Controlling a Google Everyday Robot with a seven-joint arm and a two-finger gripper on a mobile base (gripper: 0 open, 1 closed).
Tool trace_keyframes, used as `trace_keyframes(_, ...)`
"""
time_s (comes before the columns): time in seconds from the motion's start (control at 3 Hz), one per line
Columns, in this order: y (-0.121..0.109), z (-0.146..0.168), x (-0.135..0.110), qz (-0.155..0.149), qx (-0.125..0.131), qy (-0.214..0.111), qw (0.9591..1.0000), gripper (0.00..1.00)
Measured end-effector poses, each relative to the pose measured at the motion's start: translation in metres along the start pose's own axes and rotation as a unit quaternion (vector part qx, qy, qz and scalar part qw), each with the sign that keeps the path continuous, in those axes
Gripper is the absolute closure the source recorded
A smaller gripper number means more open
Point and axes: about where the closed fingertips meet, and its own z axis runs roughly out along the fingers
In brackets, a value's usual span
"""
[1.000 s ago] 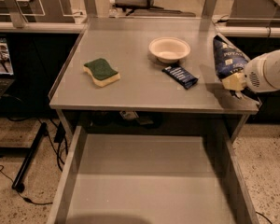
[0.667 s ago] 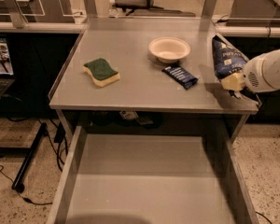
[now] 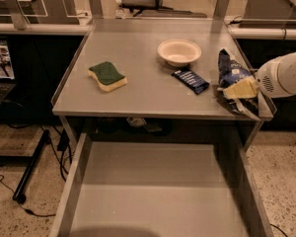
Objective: Pick blue chip bag from top drawer and place on counter
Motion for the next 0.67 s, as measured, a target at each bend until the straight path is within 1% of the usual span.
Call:
trace_keyframes(0.33, 0.0, 0.0, 0.0, 0.0, 0.0, 0.0, 1.0, 0.0)
trace_keyframes(0.67, 0.0, 0.0, 0.0, 0.0, 0.0, 0.0, 1.0, 0.0)
